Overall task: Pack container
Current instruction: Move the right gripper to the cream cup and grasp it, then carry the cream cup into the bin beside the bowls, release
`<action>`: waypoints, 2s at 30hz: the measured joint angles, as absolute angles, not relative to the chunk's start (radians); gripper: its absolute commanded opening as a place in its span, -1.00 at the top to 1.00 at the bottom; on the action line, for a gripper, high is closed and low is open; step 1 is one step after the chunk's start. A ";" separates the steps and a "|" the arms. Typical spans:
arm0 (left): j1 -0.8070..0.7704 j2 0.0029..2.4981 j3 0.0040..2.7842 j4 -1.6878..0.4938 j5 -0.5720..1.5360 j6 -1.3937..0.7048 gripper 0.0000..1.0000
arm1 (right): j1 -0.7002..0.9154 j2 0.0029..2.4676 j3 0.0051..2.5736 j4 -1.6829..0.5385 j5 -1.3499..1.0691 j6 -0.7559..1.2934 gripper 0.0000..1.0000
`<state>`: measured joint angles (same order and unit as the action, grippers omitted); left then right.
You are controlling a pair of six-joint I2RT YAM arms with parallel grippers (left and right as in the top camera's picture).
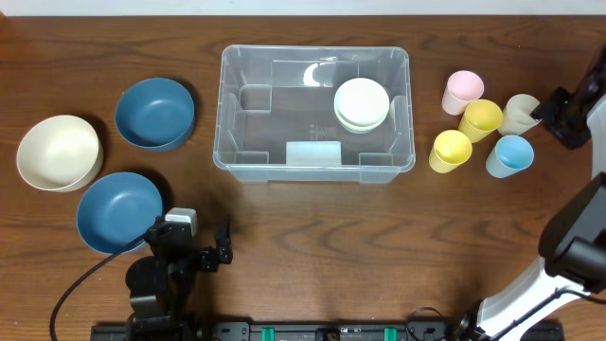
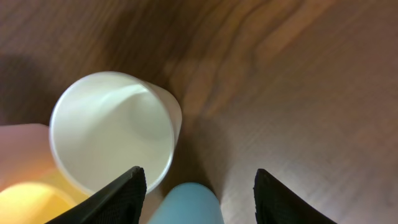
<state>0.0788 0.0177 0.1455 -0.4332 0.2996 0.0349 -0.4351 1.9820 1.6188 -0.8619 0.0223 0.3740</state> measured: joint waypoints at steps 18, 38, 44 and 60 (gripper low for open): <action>0.079 0.018 0.146 -0.433 0.300 0.035 -0.96 | -0.435 2.071 1.615 -0.783 -0.009 0.351 0.95; 0.079 0.018 0.146 -0.433 0.300 0.035 -0.96 | -0.435 2.067 1.615 -0.791 -0.010 0.354 0.98; 0.079 0.018 0.146 -0.433 0.300 0.035 -0.96 | -0.435 2.002 1.615 -0.797 -0.019 0.354 0.97; 0.079 0.018 0.146 -0.433 0.300 0.035 -0.96 | -0.352 1.637 1.615 -0.864 -0.242 0.311 0.97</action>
